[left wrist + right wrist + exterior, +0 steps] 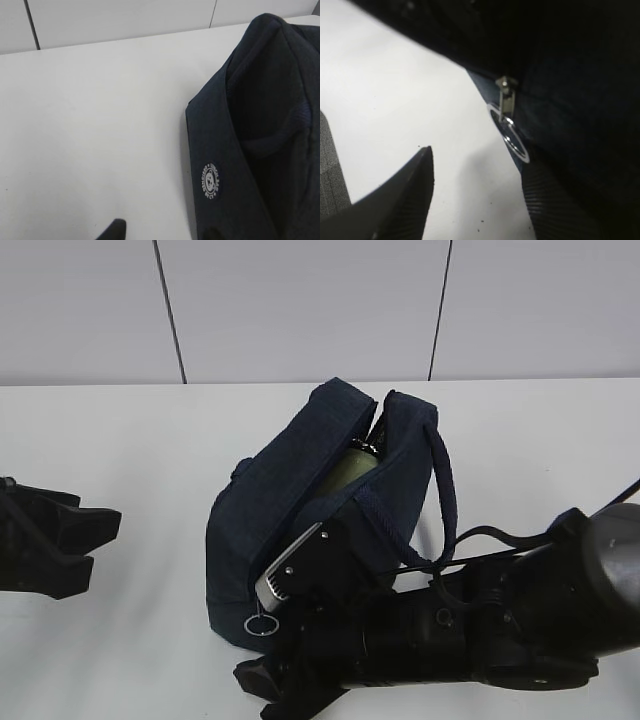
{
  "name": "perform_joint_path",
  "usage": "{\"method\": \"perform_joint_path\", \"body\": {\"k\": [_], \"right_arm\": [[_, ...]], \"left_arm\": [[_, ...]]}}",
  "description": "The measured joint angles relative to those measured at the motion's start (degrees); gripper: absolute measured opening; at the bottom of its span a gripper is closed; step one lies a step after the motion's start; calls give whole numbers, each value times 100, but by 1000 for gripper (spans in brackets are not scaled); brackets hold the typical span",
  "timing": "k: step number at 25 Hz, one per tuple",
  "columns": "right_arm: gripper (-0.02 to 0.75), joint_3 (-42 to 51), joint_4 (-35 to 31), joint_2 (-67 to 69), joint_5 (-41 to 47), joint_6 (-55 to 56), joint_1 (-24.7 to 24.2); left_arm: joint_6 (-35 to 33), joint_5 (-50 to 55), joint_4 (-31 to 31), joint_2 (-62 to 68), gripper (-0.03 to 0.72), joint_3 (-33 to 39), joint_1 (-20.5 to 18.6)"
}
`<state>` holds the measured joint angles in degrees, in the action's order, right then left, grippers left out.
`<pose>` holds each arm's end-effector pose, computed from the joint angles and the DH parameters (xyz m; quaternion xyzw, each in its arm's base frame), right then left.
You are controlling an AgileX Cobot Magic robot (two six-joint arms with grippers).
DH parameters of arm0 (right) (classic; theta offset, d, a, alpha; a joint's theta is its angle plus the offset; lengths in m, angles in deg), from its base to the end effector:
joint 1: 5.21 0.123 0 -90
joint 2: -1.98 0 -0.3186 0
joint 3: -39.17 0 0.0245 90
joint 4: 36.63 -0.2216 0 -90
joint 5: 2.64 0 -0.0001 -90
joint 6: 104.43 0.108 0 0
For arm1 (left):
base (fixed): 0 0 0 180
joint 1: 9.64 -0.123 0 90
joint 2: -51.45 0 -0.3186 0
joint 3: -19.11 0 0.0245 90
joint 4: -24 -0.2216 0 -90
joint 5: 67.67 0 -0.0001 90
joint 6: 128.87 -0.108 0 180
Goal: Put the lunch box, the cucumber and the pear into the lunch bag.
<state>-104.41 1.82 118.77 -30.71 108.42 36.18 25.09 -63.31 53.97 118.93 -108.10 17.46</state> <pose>0.2371 0.2510 0.1534 -0.3907 0.8112 0.2654 0.3446 0.1504 -0.0816 0.2663 0.1866 0.8631 -0.1413 0.4475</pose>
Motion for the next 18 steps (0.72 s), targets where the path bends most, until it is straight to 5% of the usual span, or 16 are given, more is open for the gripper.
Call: {"method": "perform_joint_path", "body": {"k": [18], "right_arm": [[444,0,-164,-214,437,-295,0]], "left_arm": [[0,0,2,0,287,0,0]]}}
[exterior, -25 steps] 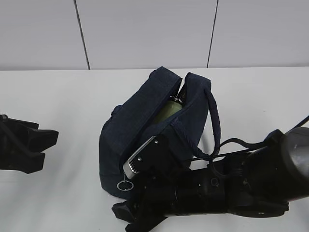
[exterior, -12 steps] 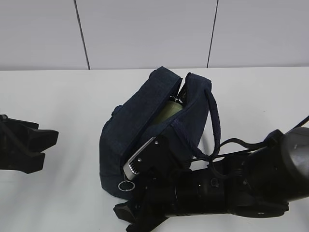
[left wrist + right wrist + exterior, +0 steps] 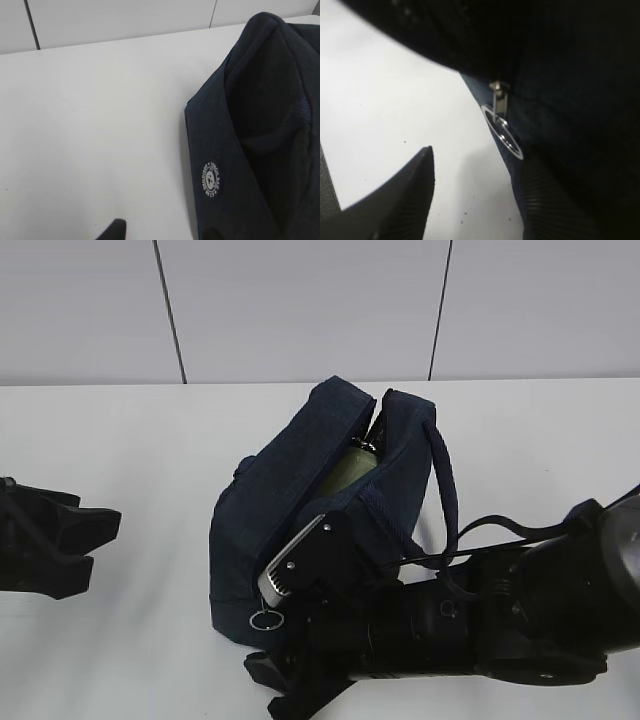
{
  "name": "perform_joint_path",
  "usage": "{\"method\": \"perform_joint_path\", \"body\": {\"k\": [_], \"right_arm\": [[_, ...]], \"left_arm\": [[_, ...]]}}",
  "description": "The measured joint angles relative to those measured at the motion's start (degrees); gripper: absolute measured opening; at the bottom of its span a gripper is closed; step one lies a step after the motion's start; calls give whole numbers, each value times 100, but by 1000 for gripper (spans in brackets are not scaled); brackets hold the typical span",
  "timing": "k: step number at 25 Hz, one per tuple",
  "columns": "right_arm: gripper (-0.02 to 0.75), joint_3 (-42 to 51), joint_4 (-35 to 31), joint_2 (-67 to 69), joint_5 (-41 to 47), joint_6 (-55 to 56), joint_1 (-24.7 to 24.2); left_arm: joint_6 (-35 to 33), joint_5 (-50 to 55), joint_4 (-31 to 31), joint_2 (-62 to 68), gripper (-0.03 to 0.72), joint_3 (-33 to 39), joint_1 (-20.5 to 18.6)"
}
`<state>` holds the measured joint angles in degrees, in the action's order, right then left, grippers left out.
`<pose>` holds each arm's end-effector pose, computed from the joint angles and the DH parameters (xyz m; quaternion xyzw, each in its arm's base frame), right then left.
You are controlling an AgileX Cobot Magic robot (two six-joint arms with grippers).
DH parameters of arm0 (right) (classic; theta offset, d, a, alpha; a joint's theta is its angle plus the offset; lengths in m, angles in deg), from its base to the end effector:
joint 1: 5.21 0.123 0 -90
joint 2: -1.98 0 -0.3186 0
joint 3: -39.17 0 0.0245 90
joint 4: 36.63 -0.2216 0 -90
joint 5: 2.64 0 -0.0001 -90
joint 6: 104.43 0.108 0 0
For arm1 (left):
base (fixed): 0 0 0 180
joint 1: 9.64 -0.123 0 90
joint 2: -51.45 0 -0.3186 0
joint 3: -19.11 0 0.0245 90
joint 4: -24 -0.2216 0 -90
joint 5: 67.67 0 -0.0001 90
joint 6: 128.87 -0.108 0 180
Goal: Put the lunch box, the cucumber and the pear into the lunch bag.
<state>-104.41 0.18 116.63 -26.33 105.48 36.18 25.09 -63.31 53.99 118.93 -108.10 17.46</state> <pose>0.2377 0.2441 0.1606 -0.3989 0.8147 0.2334 0.3502 0.1504 -0.0816 0.2663 0.1864 0.8631 -0.1414 0.4475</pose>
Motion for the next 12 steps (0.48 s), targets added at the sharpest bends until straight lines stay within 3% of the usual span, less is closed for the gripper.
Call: {"method": "perform_joint_path", "body": {"k": [12], "right_arm": [[395,0,-25,0,-147,-10,0]], "left_arm": [[0,0,0,0,287,0,0]]}}
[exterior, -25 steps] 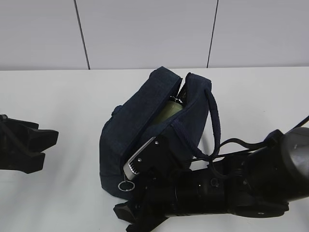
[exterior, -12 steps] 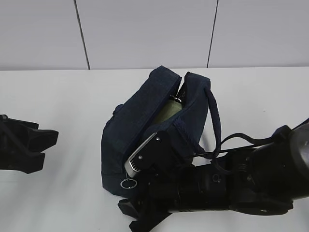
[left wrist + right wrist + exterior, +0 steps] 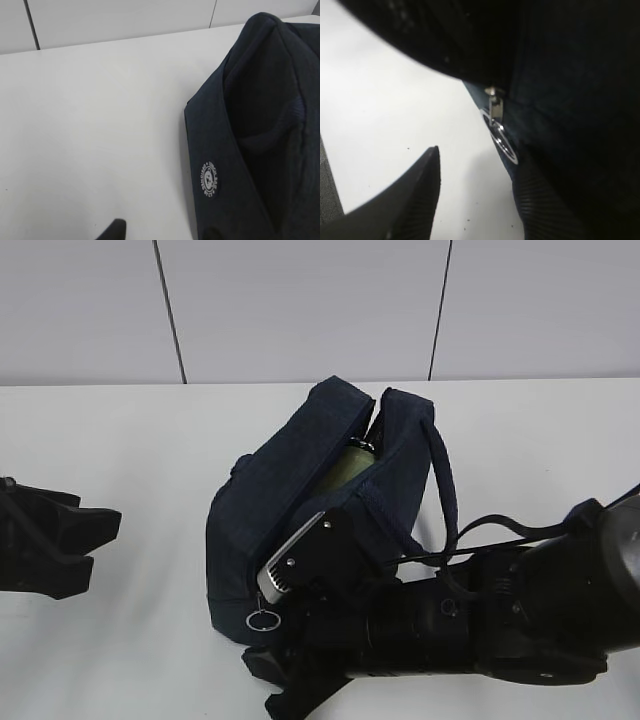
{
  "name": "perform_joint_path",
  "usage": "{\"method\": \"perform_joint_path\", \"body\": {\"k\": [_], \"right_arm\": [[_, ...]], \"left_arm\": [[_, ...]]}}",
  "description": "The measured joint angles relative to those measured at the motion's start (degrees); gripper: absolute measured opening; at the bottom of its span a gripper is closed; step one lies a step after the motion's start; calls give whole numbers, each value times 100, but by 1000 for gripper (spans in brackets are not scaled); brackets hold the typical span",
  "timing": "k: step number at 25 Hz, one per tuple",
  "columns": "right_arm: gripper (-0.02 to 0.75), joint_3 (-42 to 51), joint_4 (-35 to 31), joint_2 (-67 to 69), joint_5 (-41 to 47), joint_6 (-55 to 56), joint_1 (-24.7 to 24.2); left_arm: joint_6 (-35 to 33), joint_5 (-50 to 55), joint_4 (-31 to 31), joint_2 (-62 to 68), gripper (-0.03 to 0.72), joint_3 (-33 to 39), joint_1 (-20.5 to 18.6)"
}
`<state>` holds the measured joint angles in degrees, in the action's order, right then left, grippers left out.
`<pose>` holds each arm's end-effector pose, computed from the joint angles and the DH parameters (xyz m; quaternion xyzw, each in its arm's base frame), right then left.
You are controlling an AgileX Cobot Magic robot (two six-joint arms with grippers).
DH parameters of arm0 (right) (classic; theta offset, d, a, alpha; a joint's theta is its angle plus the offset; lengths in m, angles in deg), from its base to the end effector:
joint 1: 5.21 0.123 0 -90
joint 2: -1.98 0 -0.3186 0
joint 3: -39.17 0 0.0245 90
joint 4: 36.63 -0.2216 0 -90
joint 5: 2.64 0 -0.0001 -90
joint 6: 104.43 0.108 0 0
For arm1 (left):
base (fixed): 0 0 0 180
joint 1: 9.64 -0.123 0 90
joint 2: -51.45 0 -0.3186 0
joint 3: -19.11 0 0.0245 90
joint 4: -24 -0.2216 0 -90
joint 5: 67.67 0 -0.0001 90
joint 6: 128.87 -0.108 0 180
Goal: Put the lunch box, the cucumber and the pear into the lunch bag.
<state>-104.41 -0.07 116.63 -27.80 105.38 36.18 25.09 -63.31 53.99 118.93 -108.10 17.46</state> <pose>0.2378 0.2460 0.1627 -0.3972 0.8098 0.2429 0.3571 0.1504 -0.0816 0.2663 0.1864 0.8631 -0.1414 0.4475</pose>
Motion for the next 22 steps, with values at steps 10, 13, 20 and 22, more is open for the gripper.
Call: {"method": "perform_joint_path", "body": {"k": [10,13,20,22], "right_arm": [[377,0,0,-90,-90,-43,0],[322,0,0,-115,-62,-56,0],[14,0,0,-115,50,-77,0],[0,0,0,-115,50,-77,0]], "left_arm": [[0,0,0,0,287,0,0],[0,0,0,0,287,0,0],[0,0,0,0,287,0,0],[0,0,0,0,287,0,0]]}}
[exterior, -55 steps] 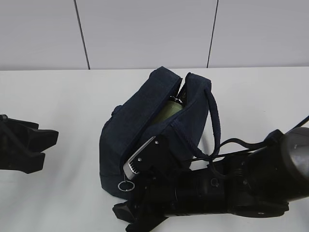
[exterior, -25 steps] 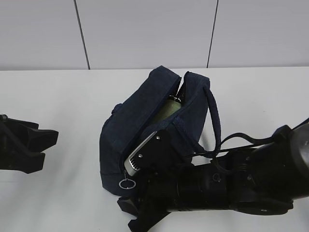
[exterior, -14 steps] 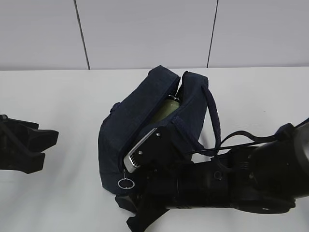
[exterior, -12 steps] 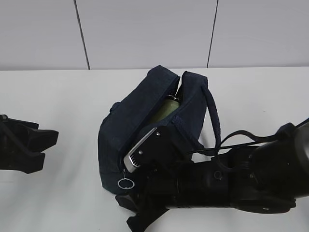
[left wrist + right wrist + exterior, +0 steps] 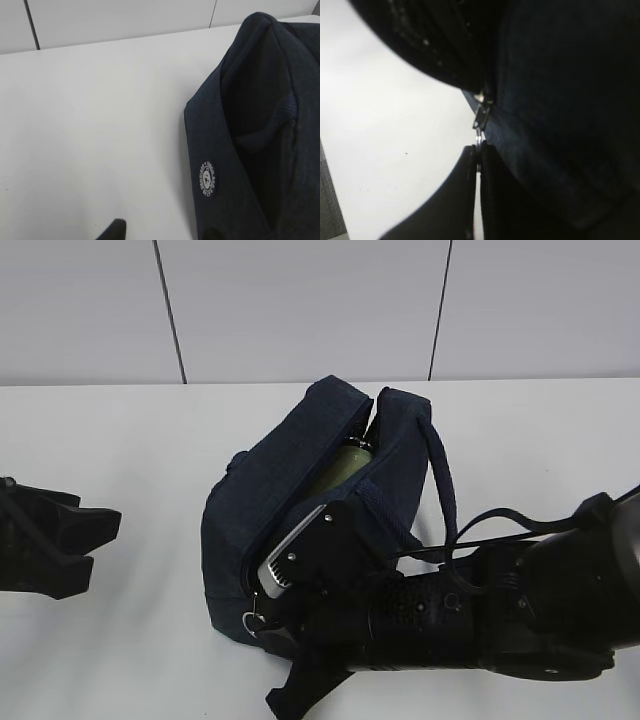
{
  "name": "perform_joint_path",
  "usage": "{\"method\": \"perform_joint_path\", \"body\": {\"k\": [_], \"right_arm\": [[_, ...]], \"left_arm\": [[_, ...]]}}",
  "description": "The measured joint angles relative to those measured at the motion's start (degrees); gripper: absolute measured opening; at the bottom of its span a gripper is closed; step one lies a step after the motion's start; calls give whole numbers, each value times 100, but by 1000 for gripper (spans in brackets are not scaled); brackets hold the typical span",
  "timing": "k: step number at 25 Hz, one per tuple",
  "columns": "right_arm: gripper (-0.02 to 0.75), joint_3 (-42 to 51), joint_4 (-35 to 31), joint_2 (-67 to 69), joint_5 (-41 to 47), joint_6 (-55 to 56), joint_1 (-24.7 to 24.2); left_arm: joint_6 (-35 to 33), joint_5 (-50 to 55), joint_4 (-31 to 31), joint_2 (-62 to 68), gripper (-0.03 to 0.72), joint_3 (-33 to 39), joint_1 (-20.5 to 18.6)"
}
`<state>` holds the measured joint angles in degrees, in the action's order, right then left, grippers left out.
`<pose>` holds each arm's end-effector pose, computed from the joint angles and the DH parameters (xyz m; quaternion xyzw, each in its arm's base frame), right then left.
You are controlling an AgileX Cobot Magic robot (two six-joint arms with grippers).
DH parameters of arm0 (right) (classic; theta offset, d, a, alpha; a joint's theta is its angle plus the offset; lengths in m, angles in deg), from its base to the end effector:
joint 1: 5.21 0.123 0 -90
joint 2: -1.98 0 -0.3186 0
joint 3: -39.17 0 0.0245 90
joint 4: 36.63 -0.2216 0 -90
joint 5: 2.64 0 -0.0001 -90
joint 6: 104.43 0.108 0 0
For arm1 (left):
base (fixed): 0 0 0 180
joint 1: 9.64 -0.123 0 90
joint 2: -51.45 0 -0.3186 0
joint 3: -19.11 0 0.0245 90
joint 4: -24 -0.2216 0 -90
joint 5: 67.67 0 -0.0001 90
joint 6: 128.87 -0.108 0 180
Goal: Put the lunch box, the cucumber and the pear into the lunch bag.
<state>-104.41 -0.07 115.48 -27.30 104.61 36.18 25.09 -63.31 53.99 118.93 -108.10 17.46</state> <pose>0.2372 0.2448 0.1688 -0.4022 0.8046 0.2396 0.3652 0.1504 -0.0816 0.2663 0.1864 0.8631 -0.1414 0.4475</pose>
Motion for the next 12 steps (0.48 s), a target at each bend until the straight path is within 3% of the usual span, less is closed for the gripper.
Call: {"method": "perform_joint_path", "body": {"k": [8,12], "right_arm": [[0,0,53,-520,468,49,0],[0,0,867,-925,559,740,0]], "left_arm": [[0,0,0,0,287,0,0],[0,0,0,0,287,0,0]]}}
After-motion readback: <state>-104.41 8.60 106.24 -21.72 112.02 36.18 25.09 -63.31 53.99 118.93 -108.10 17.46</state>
